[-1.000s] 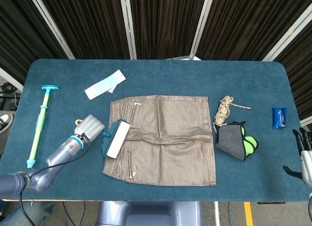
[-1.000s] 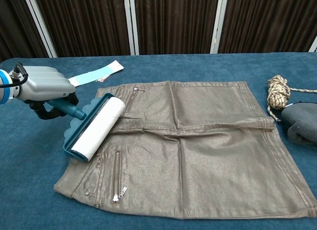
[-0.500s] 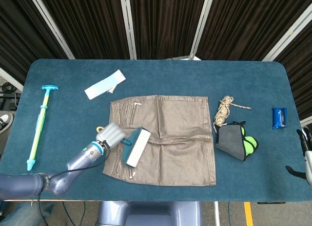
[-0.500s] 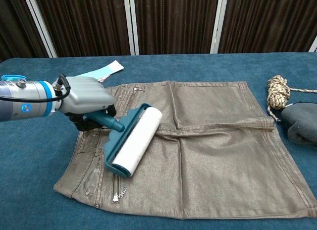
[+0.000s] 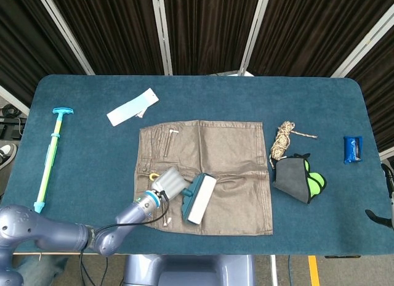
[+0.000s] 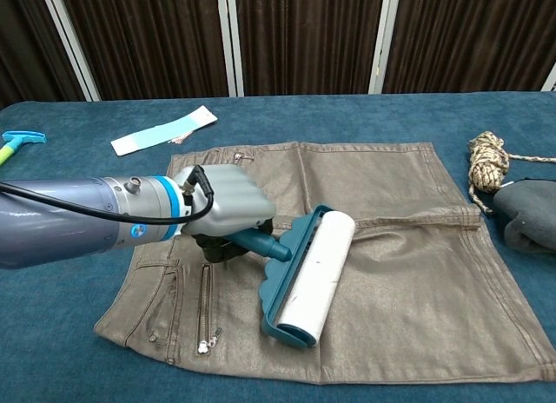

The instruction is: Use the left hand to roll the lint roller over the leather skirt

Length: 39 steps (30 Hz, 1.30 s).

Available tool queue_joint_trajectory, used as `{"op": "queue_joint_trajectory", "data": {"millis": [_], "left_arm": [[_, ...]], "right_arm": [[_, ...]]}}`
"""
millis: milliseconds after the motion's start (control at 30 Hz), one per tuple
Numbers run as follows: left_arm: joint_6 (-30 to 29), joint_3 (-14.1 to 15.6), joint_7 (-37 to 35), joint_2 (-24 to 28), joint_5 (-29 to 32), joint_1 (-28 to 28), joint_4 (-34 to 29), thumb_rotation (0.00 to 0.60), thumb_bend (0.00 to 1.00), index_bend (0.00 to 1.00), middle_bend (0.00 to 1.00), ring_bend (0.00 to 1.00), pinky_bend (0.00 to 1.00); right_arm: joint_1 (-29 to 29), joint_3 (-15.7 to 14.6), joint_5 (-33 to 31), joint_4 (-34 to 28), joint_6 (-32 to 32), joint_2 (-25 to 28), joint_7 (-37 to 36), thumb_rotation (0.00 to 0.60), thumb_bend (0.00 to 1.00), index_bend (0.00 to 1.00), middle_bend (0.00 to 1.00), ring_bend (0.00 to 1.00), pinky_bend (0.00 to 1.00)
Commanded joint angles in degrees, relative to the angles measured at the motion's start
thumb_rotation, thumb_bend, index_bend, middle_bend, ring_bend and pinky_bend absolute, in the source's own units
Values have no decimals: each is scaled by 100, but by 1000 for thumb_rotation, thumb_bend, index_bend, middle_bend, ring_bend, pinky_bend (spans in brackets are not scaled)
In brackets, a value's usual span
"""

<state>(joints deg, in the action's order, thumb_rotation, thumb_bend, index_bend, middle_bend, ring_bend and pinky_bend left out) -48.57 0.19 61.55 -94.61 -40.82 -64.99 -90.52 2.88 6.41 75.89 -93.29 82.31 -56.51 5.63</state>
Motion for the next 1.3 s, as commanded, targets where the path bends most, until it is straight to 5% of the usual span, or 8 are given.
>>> {"op": "queue_joint_trajectory", "data": {"millis": [33,533,1300], "left_arm": [[-67,3,148,-88,156,-116,-19,600,1000,873,709,496,550],[-553,425,545,476,1107,-200,-161,600,1000,873,709,497,562],[-39,1222,-974,1712,639,806,705,600,1000,872,709,497,562]], "right_arm": [[-1,-5,4,-6,0,0,9,600,0,0,0,0,0],[-11,-23,50,-41,54,-26,117,600,0,0,0,0,0],[20,-109,234,-177,85,-110,414,600,0,0,0,0,0]]}}
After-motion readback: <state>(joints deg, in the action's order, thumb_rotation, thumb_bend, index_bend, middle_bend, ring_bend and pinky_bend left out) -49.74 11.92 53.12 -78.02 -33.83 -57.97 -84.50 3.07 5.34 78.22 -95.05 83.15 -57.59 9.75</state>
